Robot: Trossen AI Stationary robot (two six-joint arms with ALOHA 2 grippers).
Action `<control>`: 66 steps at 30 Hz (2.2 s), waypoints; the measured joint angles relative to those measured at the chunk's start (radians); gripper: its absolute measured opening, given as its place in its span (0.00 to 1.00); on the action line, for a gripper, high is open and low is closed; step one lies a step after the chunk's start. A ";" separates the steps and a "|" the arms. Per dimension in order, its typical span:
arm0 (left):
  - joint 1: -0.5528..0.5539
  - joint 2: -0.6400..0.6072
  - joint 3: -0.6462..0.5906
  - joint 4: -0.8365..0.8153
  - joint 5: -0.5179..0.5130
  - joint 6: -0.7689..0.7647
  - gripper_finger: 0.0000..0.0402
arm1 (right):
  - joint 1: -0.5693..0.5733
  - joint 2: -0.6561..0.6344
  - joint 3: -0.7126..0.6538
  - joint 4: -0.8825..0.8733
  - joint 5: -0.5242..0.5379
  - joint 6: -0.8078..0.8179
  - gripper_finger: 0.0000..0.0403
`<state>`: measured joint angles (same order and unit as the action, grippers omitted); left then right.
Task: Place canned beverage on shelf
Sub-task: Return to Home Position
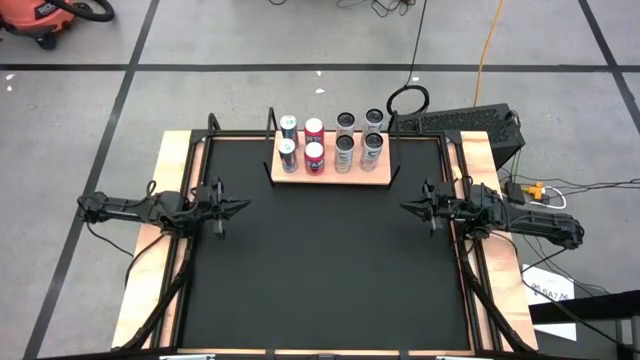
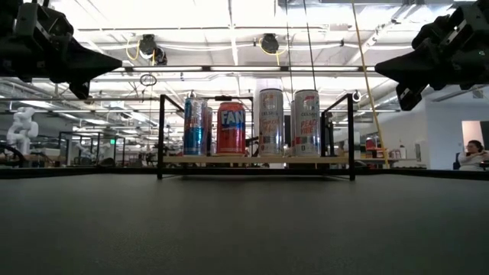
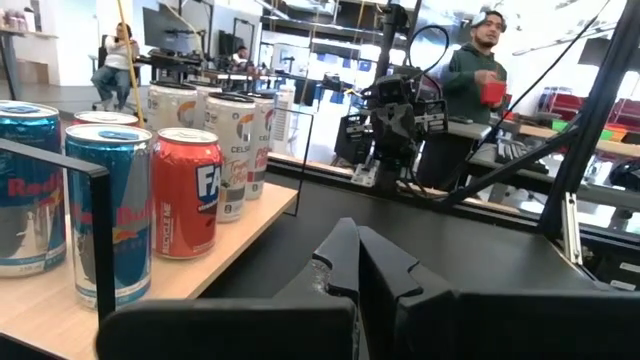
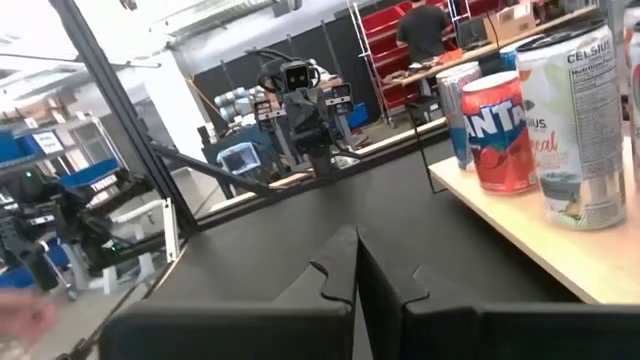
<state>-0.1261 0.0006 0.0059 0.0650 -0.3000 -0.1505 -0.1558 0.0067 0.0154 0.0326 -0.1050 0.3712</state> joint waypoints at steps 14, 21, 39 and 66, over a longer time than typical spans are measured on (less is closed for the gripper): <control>0.000 0.000 -0.001 0.000 0.000 0.000 0.00 | 0.000 0.000 0.000 0.000 0.001 0.007 0.00; 0.000 0.000 -0.002 0.001 0.001 0.000 0.00 | 0.000 0.000 0.000 0.000 0.002 0.007 0.00; 0.000 0.000 -0.002 0.001 0.001 0.001 0.00 | 0.000 0.000 0.000 0.000 0.003 0.007 0.00; 0.000 0.000 -0.002 0.002 0.001 0.001 0.00 | -0.008 0.015 0.000 -0.004 0.032 0.007 0.00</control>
<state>-0.1261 0.0008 0.0044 0.0667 -0.2993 -0.1497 -0.1638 0.0219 0.0154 0.0288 -0.0733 0.3778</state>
